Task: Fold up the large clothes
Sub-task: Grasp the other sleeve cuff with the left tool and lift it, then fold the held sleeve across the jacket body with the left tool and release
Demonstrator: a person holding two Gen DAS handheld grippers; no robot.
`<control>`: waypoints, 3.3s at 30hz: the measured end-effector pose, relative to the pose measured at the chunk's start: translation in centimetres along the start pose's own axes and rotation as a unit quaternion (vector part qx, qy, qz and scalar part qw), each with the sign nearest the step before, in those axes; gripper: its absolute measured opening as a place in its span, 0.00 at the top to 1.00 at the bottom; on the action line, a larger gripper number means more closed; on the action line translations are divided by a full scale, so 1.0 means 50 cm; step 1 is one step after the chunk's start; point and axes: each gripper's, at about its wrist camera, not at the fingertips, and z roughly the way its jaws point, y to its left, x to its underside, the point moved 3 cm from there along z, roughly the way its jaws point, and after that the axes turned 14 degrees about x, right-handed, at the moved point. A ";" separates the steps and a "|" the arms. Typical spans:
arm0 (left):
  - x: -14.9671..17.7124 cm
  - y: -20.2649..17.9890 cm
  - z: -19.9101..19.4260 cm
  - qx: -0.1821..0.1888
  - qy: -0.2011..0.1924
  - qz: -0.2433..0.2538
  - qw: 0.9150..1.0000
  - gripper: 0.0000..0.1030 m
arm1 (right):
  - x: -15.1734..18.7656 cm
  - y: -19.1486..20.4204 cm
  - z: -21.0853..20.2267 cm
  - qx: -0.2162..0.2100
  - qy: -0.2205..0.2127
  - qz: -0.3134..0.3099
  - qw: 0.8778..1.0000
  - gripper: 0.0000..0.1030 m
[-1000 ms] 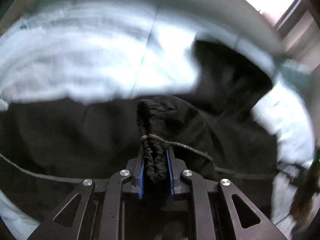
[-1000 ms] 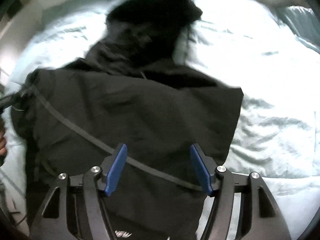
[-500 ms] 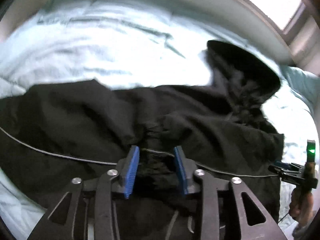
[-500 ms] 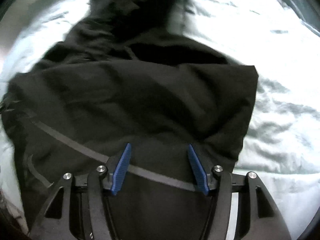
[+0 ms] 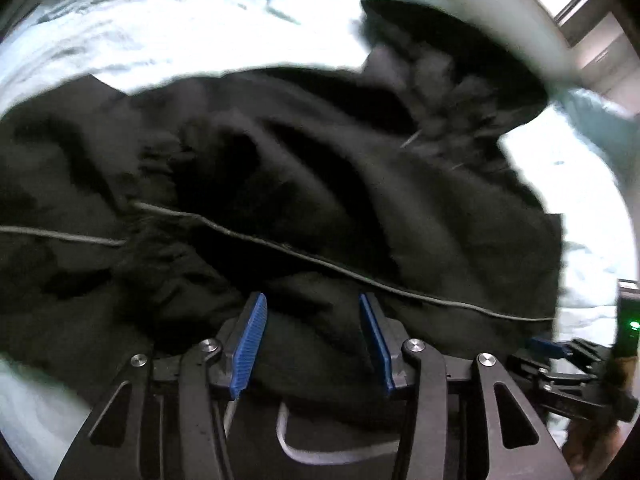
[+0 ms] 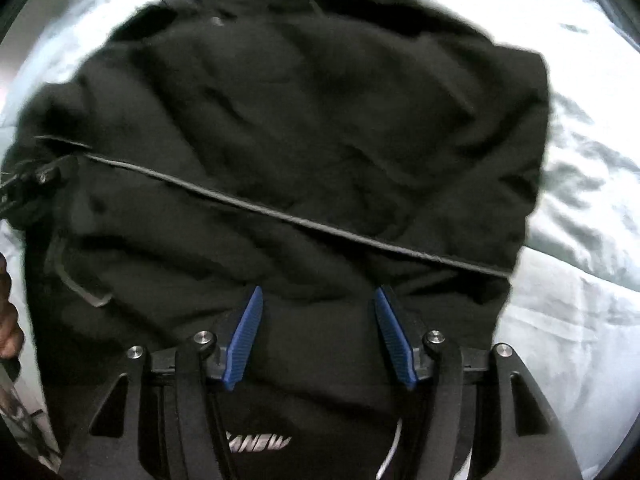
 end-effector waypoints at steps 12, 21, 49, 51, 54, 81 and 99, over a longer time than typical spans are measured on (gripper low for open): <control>0.175 0.107 -0.338 -0.016 -0.092 -0.034 0.995 0.52 | 0.223 0.067 -0.194 -0.053 -0.027 0.034 0.998 0.40; 0.196 0.403 -0.546 -0.025 -0.147 -0.137 0.979 0.51 | 0.239 0.199 -0.244 -0.070 -0.040 0.062 0.995 0.40; -0.013 0.989 -0.420 0.086 -0.215 -0.366 0.902 0.45 | 0.147 0.365 -0.202 0.027 0.033 0.067 0.997 0.40; -0.020 0.971 -0.431 0.077 -0.228 -0.332 0.912 0.65 | 0.139 0.383 -0.196 0.026 0.035 0.054 0.998 0.40; -0.030 0.925 -0.458 0.060 -0.245 -0.279 0.927 0.81 | 0.131 0.401 -0.190 0.021 0.034 0.038 0.998 0.40; -0.021 -0.094 -0.222 0.167 -0.084 0.177 0.966 0.85 | 0.207 0.119 -0.159 -0.050 -0.004 0.106 0.993 0.40; 0.088 -0.159 0.118 0.243 0.140 0.037 0.959 0.52 | 0.137 -0.037 -0.076 -0.048 -0.003 0.113 0.992 0.40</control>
